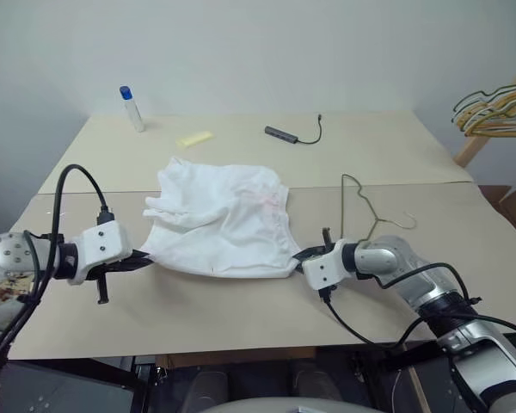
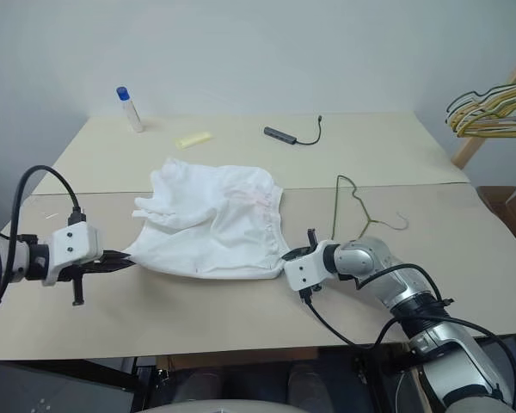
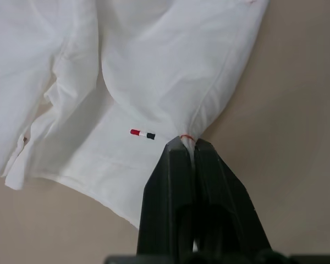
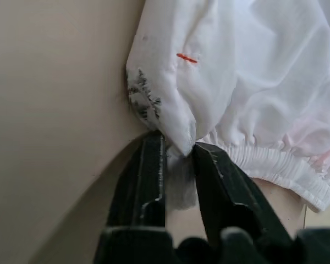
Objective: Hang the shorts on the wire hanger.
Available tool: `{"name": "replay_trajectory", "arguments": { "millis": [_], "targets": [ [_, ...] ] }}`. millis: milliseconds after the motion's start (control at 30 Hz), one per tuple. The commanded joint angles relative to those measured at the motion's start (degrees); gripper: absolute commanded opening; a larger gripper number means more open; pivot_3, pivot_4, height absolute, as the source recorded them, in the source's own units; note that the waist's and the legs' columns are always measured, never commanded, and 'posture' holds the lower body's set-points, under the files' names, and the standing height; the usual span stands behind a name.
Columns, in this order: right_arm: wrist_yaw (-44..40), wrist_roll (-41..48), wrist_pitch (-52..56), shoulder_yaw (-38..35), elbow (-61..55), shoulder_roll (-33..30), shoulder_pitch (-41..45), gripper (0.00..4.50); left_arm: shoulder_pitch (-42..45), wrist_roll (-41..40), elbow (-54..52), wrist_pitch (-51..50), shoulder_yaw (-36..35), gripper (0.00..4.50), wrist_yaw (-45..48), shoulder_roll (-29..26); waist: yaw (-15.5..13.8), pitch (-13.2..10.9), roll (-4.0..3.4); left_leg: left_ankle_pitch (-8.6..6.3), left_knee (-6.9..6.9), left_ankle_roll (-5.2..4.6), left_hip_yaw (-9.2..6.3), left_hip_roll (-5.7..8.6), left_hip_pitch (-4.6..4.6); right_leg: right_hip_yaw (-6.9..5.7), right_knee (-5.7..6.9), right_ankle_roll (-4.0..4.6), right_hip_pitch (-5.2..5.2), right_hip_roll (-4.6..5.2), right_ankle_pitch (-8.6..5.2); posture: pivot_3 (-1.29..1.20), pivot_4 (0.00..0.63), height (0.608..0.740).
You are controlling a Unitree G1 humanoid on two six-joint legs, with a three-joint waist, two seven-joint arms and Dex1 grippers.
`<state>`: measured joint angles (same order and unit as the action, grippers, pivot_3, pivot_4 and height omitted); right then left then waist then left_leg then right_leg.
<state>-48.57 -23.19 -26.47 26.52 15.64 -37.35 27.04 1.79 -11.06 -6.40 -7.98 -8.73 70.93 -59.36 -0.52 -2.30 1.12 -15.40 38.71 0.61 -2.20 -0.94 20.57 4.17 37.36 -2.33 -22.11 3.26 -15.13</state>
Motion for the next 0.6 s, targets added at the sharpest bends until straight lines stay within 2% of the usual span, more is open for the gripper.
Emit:
{"name": "replay_trajectory", "arguments": {
  "millis": [33,167,267,333,433,500,600],
  "targets": [
    [-1.2,0.6,0.0,-0.4,-0.8,-0.5,0.4,0.03,-0.8,-0.9,-2.1,-0.3,-2.3,0.00,-0.3,-1.5,-0.3,0.0,0.02,0.00,0.00,0.00,0.00,0.00,-0.03,0.00,0.02,0.01,0.01,0.00,-0.01,0.16,0.000,0.740],
    [-4.0,3.3,4.4,-2.8,-9.1,-2.5,-2.7,0.03,-3.3,-1.3,-3.7,-0.7,-3.5,0.00,-0.3,-1.9,-0.6,0.0,0.04,0.00,-0.01,0.00,0.00,0.00,-0.07,-0.01,0.20,0.10,0.00,0.00,-0.10,0.15,0.000,0.740],
    [-13.6,14.4,13.8,-6.2,-25.5,-8.9,-8.1,0.03,-10.1,-3.6,-8.3,-3.6,-8.4,0.00,2.9,-3.7,-0.9,-0.1,0.02,0.00,-0.03,0.00,-0.03,-0.01,0.04,-0.03,0.23,0.11,-0.12,0.01,-0.14,0.12,0.000,0.740],
    [-17.1,20.0,18.8,-7.9,-33.1,-11.8,-10.4,0.03,-15.1,-4.2,-11.0,-4.5,-11.6,0.00,4.9,-4.7,-0.9,-0.2,0.03,-0.02,-0.02,-0.03,-0.03,0.00,0.09,-0.03,0.21,0.06,-0.13,0.05,-0.17,0.11,0.000,0.740],
    [-18.6,23.0,22.2,-9.0,-38.0,-13.6,-11.4,0.03,-19.2,-4.3,-13.3,-4.9,-14.3,0.00,5.8,-5.1,-0.8,-0.2,0.14,-0.02,0.00,-0.02,0.02,-0.05,-0.15,-0.05,0.23,-0.03,0.05,0.03,-0.29,0.10,0.000,0.740],
    [-17.3,23.8,26.9,-9.3,-37.1,-11.4,-9.4,0.03,-15.5,-4.5,-12.0,-4.6,-12.4,0.00,4.1,-4.6,-0.8,-0.2,0.21,-0.02,-0.02,-0.02,0.01,-0.13,-0.41,-0.12,0.24,-0.26,0.24,-0.02,-0.58,0.10,0.000,0.740],
    [-14.8,22.5,34.6,-8.7,-31.4,-6.9,-3.1,0.03,-2.6,-1.3,-5.5,-2.2,-4.6,0.00,-0.4,-1.5,-1.4,-0.2,0.23,-0.01,-0.02,0.00,-0.06,-0.16,-0.77,-0.22,0.28,0.06,0.31,-0.08,-0.78,0.09,0.000,0.740]
  ]
}}
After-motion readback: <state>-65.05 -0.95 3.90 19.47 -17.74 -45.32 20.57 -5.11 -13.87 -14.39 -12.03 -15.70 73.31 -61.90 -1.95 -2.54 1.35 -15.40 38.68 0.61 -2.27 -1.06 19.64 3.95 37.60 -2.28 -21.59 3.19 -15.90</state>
